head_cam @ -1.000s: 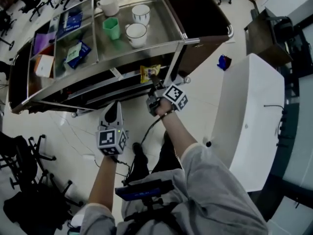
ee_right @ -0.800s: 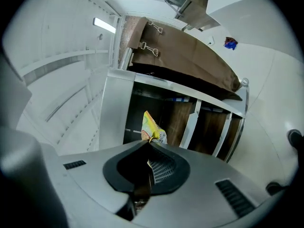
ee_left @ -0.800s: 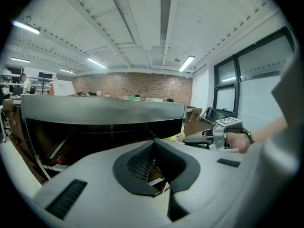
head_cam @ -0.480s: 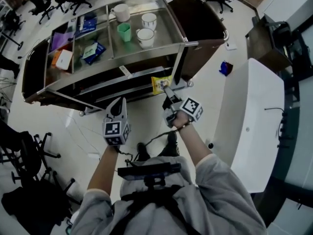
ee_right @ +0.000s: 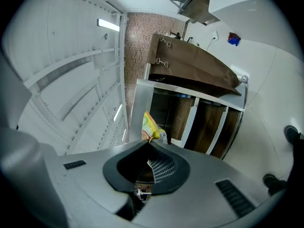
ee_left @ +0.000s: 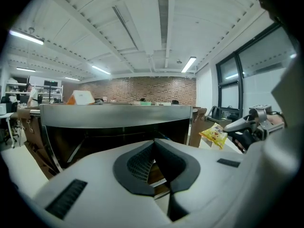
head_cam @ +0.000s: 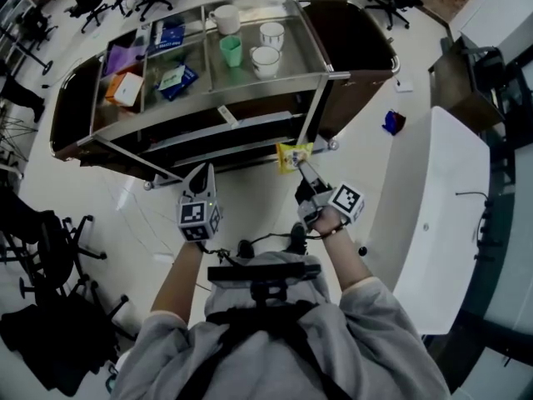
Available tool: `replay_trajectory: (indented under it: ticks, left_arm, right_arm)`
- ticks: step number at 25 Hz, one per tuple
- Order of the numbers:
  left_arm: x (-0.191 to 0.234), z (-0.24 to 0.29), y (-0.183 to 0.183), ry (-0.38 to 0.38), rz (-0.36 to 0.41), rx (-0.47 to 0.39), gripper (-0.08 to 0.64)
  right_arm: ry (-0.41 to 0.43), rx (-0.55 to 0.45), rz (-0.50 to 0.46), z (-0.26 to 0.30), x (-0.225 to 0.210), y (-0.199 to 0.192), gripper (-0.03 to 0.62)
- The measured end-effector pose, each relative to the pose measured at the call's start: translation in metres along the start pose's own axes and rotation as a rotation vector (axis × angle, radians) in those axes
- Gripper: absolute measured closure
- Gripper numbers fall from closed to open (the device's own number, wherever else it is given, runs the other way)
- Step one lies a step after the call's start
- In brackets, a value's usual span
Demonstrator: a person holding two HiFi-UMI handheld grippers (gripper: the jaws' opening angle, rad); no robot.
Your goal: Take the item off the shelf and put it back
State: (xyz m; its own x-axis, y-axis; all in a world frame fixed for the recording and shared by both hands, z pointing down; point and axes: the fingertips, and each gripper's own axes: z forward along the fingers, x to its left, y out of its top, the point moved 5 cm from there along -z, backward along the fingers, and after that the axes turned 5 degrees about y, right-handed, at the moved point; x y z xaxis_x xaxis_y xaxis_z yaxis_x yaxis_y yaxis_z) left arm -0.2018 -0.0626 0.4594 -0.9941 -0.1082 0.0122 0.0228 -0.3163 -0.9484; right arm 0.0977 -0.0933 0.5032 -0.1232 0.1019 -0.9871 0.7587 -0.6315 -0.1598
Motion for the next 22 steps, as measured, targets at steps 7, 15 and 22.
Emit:
replay_trajectory:
  ticks: [7, 15, 22]
  left_arm:
    - [0.001, -0.005, -0.003, 0.036, 0.041, -0.005, 0.554]
    - [-0.005, -0.006, -0.006, 0.02, 0.028, 0.003, 0.554]
    - [-0.007, 0.001, -0.011, 0.009, 0.029, 0.027, 0.554]
  right_arm:
    - [-0.017, 0.007, 0.01, -0.007, -0.01, -0.003, 0.58]
    - [-0.024, 0.025, 0.001, 0.005, -0.013, -0.003, 0.58]
    - [-0.048, 0.043, 0.001, 0.025, -0.023, 0.0, 0.58]
